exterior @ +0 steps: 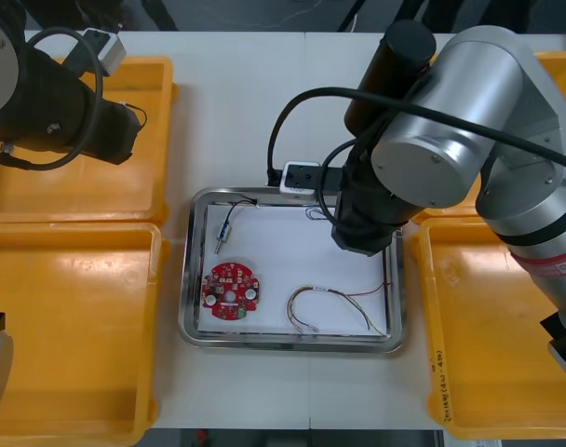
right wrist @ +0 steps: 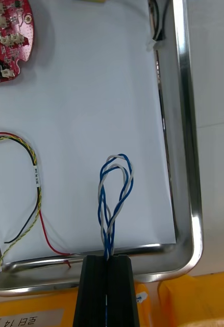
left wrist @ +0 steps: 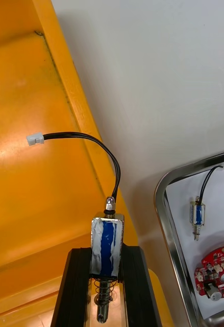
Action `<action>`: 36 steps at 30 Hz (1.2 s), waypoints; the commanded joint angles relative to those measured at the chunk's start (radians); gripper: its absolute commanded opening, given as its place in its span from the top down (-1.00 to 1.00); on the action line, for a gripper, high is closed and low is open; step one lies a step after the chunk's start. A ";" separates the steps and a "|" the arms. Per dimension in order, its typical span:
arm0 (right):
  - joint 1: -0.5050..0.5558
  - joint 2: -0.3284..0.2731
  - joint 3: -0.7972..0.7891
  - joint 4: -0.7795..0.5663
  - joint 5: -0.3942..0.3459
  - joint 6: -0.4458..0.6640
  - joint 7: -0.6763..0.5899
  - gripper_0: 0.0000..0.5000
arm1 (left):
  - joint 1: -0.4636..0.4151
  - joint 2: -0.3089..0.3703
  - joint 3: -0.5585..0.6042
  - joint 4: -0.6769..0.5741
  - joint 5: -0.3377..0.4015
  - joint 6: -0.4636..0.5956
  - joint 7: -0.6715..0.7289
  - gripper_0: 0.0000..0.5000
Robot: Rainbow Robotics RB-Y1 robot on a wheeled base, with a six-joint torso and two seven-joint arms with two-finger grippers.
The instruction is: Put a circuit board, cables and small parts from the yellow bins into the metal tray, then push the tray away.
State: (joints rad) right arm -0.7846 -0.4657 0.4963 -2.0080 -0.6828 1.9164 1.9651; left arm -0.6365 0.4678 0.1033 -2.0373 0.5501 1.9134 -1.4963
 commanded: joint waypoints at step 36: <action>0.048 0.090 0.143 0.261 0.192 -0.244 0.121 1.00 | 0.012 -0.006 0.009 -0.027 0.016 0.007 0.097 1.00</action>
State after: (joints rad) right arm -0.7469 -0.3973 0.6224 -1.7476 -0.5002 1.6955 2.0366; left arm -0.6338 0.4678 0.1033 -2.0373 0.5574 1.9134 -1.4959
